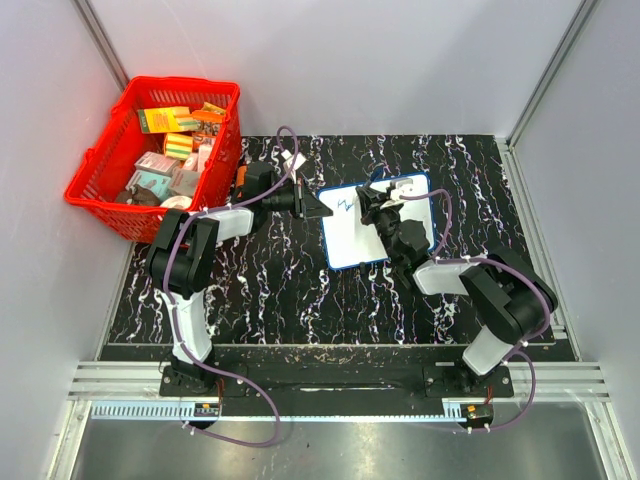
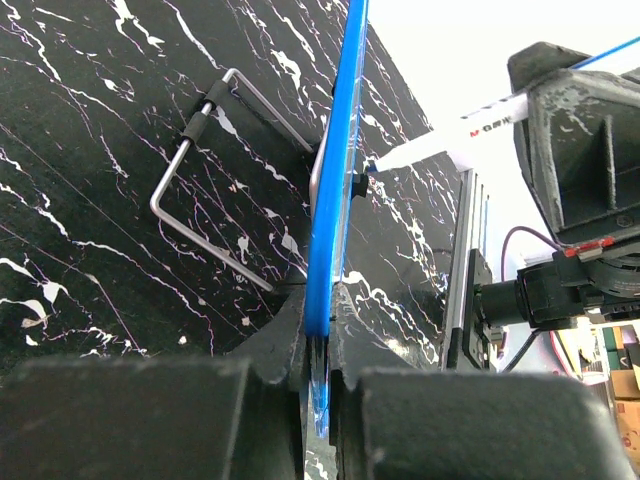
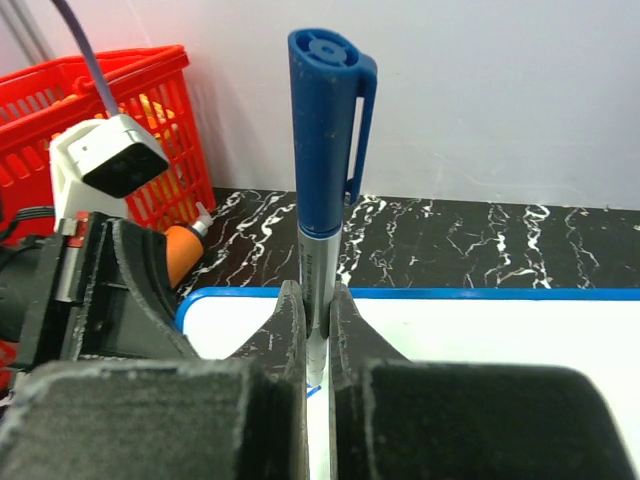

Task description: Write a sentence on the whiteboard

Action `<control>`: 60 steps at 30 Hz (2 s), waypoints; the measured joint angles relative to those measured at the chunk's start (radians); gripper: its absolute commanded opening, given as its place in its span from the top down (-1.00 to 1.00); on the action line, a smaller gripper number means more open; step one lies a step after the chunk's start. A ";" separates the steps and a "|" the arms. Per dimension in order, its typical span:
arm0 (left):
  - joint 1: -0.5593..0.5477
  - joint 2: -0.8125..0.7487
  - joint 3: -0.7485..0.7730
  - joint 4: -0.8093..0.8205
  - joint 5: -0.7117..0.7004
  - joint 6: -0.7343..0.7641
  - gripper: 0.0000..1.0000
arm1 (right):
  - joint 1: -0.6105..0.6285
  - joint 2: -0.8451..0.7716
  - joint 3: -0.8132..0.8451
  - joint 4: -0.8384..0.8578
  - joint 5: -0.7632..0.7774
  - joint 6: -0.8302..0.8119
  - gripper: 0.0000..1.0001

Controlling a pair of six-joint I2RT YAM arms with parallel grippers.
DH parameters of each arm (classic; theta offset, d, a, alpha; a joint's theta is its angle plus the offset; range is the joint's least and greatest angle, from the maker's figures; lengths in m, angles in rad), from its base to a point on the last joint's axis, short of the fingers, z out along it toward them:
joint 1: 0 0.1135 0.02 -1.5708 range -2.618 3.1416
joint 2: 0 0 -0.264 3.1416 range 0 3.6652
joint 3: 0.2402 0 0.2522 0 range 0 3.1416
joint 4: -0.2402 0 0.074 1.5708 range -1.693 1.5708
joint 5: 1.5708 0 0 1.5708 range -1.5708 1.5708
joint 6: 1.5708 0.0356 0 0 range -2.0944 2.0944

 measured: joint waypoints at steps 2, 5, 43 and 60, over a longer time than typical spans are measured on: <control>0.000 0.000 0.000 -0.002 0.001 0.000 1.00 | 0.000 0.006 0.000 0.000 0.023 -0.006 1.00; 0.000 0.000 0.000 -0.006 0.002 0.004 1.00 | 0.000 0.016 0.000 0.005 0.040 -0.006 1.00; -0.009 -0.007 0.026 -0.101 0.003 0.069 1.00 | 0.001 0.041 -0.005 0.020 0.007 0.087 1.00; -0.009 -0.007 0.026 -0.106 0.003 0.069 1.00 | 0.003 0.035 -0.009 0.009 0.050 0.095 1.00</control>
